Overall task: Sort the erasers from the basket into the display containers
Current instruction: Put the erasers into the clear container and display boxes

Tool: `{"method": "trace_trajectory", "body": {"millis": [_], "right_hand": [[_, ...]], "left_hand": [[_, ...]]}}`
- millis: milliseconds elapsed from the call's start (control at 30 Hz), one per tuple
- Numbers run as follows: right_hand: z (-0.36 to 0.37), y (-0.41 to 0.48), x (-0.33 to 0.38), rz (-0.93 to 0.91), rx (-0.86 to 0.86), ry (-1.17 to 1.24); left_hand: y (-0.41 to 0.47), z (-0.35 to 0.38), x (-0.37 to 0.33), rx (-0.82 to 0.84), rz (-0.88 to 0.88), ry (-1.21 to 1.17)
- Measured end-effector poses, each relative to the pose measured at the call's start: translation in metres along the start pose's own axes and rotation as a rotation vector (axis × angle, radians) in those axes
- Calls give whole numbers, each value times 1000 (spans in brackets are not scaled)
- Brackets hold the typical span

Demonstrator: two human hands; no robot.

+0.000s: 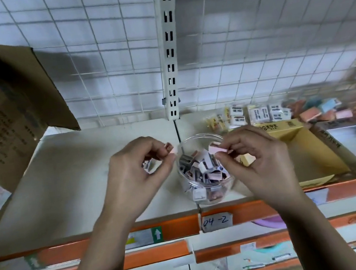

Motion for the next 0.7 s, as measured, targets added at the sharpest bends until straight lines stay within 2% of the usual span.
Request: {"method": "trace_trajectory", "body": {"millis": [167,433,567,633,700], "right_hand": [[-7,-8,-6,-131,158,-89],[-41,-14,-30,-57,57,-40],[-46,-22,-40,-7,52,-23],[-46,-25,-43,15,47,-16],[-45,-25,-43,30,43,-15]], "left_hand": [[0,23,-19,51,58,-25],[4,47,-37,141,125,-4],[11,64,-35,211,132,162],[12,67,-33,200,175,269],[12,60,-33,134,177,253]]}}
Point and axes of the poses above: each hand's wrist, its own y-axis towards the middle knuckle, its own z-axis out of the palm, x = y × z, the point moved 4 cm from there along y, towards the middle knuckle, and after that the axes turned 11 degrees about -z, right-handed, at the moved point
